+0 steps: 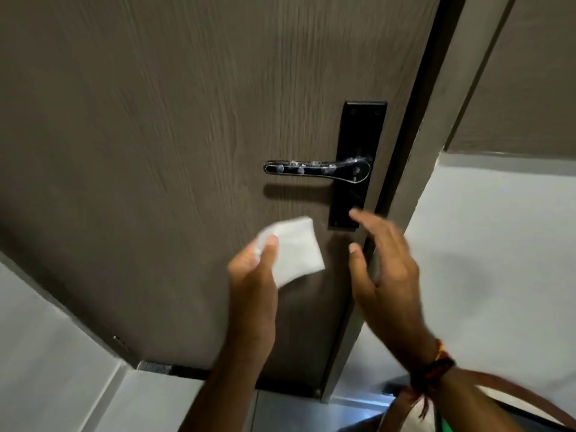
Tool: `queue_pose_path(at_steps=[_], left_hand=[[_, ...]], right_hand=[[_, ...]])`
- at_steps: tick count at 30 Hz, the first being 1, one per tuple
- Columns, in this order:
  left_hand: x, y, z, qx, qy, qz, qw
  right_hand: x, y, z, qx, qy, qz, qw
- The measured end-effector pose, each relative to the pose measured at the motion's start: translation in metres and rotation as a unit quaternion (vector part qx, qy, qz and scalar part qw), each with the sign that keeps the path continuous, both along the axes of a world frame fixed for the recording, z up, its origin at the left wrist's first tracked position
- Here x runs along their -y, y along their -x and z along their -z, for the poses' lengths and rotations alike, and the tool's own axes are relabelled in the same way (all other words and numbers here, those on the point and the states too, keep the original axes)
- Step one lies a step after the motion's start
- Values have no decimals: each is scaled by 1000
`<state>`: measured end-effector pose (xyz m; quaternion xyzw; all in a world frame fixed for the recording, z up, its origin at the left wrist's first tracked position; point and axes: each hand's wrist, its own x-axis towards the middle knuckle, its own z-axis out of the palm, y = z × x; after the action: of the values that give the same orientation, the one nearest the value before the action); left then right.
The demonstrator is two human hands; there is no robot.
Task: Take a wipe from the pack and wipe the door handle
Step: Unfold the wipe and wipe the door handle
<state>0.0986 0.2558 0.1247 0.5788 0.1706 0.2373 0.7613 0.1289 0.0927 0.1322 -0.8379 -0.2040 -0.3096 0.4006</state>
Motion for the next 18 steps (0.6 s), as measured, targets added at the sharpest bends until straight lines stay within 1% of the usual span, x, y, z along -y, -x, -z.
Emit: queue_pose_path(at_steps=[1, 2, 3, 5, 6, 7, 9, 10, 11, 13, 15, 16, 18], left_hand=[[1, -4, -14, 52, -17, -72, 996], [3, -9, -26, 106, -57, -123, 985], [6, -15, -36, 150, -110, -155, 970], [15, -27, -47, 193, -216, -201, 936], [23, -35, -49, 198, -276, -207, 918], [33, -42, -50, 183, -342, -196, 900], [52, -56, -42, 108, -466, -177, 860], [58, -62, -34, 75, -503, -175, 843], [61, -68, -26, 61, -521, -177, 833], [58, -77, -16, 70, -535, -193, 819], [60, -84, -8, 110, -569, -190, 792], [63, -85, -3, 139, -600, -178, 768], [63, -86, 8, 179, -679, -149, 696]], right_hand=[[6, -6, -13, 79, 58, 20, 995], [12, -13, -25, 134, 103, 37, 985], [18, -21, -38, 172, 134, 57, 974], [29, -39, -57, 212, 178, 123, 953], [34, -48, -62, 223, 198, 159, 941], [40, -57, -66, 226, 216, 193, 930], [49, -76, -67, 228, 252, 255, 905], [53, -84, -65, 229, 269, 278, 893], [56, -90, -62, 235, 281, 293, 883], [57, -101, -54, 255, 288, 309, 870], [58, -109, -51, 283, 290, 321, 856], [59, -113, -50, 295, 289, 324, 851], [61, -119, -50, 314, 281, 320, 848]])
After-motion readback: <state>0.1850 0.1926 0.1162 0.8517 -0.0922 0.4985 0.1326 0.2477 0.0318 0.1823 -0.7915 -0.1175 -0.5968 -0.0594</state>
